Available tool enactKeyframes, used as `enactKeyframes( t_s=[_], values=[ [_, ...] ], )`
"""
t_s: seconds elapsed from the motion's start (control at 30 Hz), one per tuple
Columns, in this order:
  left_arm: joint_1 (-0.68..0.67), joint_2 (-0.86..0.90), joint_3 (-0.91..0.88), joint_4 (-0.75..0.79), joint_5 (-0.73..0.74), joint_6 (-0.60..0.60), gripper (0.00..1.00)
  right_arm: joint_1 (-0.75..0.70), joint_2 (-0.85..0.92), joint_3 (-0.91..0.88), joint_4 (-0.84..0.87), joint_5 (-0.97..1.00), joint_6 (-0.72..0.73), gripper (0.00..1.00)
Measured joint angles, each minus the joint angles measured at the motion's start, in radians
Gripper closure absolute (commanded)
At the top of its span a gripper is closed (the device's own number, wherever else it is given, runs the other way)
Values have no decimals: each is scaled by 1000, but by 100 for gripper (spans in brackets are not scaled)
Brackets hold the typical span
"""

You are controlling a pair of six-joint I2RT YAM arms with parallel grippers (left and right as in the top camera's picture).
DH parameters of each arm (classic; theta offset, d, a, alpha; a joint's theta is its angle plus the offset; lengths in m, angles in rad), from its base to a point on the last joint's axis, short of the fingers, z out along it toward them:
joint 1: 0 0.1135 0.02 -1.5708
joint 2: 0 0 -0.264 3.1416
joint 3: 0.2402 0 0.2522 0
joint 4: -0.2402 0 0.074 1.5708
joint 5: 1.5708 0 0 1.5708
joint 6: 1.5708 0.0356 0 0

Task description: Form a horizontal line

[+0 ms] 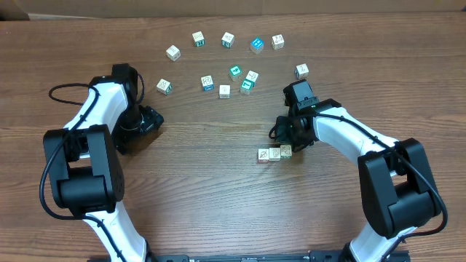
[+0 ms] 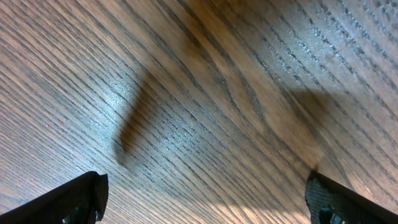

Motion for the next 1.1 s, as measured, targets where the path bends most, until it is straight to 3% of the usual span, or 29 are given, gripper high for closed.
enactKeyframes(
  t_s=[1.1],
  values=[
    [0, 0, 0, 0, 0, 0, 1, 2, 0, 0, -34, -12, 0, 96]
  ],
)
